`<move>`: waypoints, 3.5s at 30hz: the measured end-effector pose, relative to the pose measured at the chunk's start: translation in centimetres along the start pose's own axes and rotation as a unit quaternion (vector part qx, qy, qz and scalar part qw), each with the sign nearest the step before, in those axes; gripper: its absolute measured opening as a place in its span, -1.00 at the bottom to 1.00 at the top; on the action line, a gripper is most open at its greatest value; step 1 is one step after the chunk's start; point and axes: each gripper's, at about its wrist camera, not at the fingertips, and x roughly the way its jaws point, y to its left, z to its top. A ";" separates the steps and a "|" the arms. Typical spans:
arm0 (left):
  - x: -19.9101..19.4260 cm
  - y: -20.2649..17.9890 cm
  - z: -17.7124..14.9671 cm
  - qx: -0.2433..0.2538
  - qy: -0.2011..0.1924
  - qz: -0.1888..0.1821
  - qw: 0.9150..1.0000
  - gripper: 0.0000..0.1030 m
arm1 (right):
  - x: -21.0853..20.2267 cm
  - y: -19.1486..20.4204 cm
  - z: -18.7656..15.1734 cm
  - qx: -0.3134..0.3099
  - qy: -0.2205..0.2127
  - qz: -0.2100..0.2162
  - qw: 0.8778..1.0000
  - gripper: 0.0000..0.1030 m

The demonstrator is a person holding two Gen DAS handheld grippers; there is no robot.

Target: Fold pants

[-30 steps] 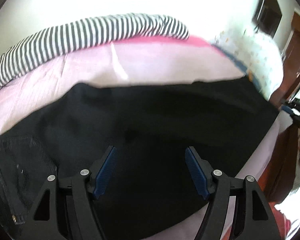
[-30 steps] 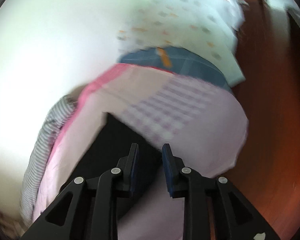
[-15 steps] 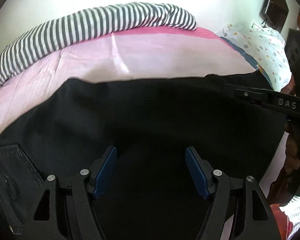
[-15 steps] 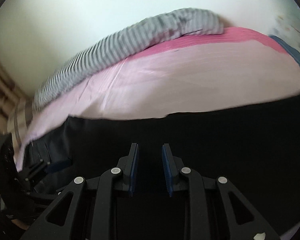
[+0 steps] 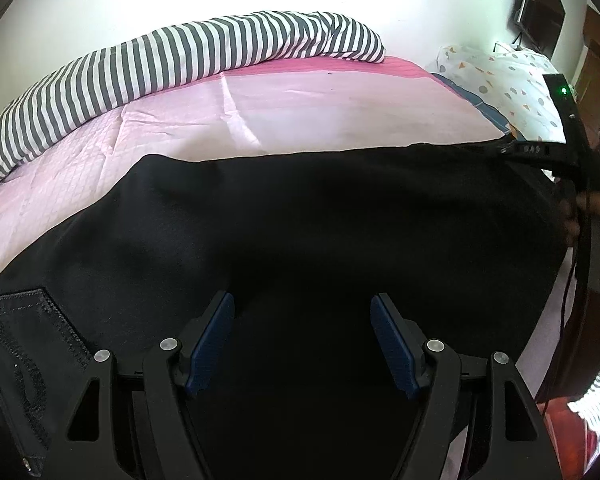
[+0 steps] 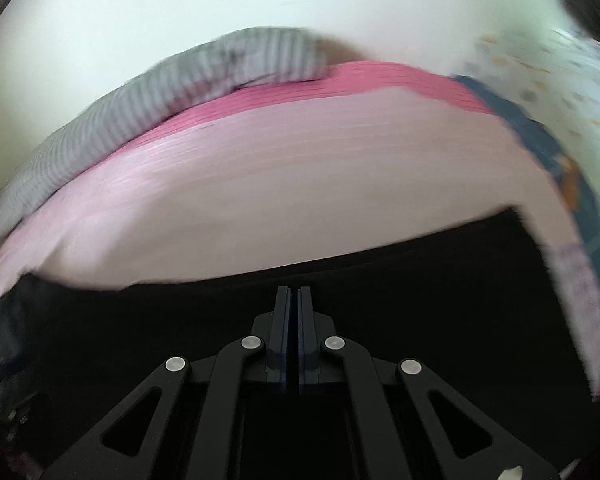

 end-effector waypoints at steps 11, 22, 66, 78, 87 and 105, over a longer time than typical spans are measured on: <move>-1.0 1.5 -0.9 -0.021 0.002 0.009 1.000 0.38 | -7.6 -9.6 -2.7 0.145 -0.034 -0.011 0.989 -0.40; -1.6 0.3 -0.6 -0.018 -0.001 0.003 1.000 0.38 | -12.3 -13.8 -12.6 0.289 -0.022 0.067 0.955 -0.20; -10.9 14.2 -5.3 -0.164 -0.060 0.041 0.984 0.41 | -7.2 20.4 -6.2 0.035 0.054 0.318 0.946 -0.82; -10.9 16.3 -6.3 -0.202 -0.063 0.027 0.977 0.41 | -6.4 24.1 -10.8 -0.033 0.125 0.307 0.943 -0.81; -10.6 14.7 -4.2 -0.184 -0.071 0.010 0.980 0.41 | -5.3 25.5 -13.2 -0.092 0.167 0.266 0.945 -0.59; -7.0 2.8 -0.4 -0.043 -0.034 -0.071 0.996 0.42 | -7.7 16.6 -3.9 -0.081 0.057 0.066 0.993 -0.26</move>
